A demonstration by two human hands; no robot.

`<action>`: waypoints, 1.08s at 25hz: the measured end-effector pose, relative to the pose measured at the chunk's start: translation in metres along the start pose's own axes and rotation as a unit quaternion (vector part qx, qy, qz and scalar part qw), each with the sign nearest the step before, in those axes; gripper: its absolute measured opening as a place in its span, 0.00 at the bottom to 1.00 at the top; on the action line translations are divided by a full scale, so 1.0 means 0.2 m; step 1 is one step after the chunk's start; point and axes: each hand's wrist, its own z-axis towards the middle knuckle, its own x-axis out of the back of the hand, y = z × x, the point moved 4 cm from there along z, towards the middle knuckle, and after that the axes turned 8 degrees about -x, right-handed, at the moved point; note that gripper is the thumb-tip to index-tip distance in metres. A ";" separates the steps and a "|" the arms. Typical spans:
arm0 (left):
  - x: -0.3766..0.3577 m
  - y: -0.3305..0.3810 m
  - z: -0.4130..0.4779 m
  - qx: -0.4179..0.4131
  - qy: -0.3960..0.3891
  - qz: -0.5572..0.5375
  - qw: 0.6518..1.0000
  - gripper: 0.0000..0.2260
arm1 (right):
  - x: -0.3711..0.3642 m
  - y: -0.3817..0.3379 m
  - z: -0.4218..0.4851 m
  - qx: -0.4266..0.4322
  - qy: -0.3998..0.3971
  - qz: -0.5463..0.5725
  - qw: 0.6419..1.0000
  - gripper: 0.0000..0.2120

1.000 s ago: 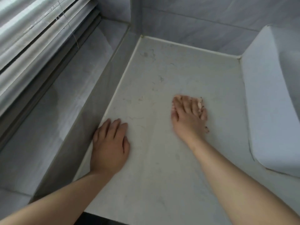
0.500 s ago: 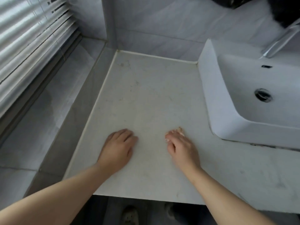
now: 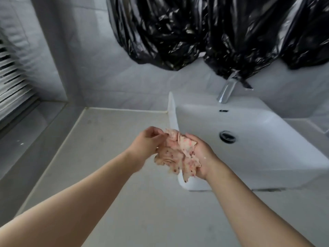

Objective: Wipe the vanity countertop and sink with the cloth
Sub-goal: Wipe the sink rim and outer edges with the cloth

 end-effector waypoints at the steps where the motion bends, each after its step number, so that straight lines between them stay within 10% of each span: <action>1: -0.07 0.03 0.05 -0.006 0.014 -0.001 1.000 0.08 | 0.06 -0.07 -0.02 -0.010 -0.014 0.010 1.000 0.29; 3: -0.21 0.07 0.16 -0.022 0.046 0.025 0.998 0.08 | 0.20 -0.19 -0.02 -0.016 -0.022 -0.024 0.999 0.32; 7: -0.40 0.07 0.37 -0.068 0.090 0.143 0.983 0.07 | 0.49 -0.37 0.09 0.065 0.091 -0.156 0.981 0.06; 16: -0.61 -0.03 0.88 -0.008 0.070 0.156 0.985 0.05 | 0.80 -0.78 0.44 0.207 0.231 -0.346 0.886 0.08; 22: -0.54 0.08 1.35 -0.065 0.196 0.215 0.955 0.05 | 0.74 -1.16 0.88 0.266 0.262 -0.355 0.857 0.09; 25: -0.48 0.02 1.43 -0.048 0.112 0.488 0.864 0.21 | 0.69 -1.15 1.11 0.264 0.293 -0.629 0.670 0.15; 27: -0.45 -0.07 1.40 0.000 0.097 0.495 0.864 0.26 | 0.59 -1.07 1.20 0.332 0.230 -0.698 0.592 0.18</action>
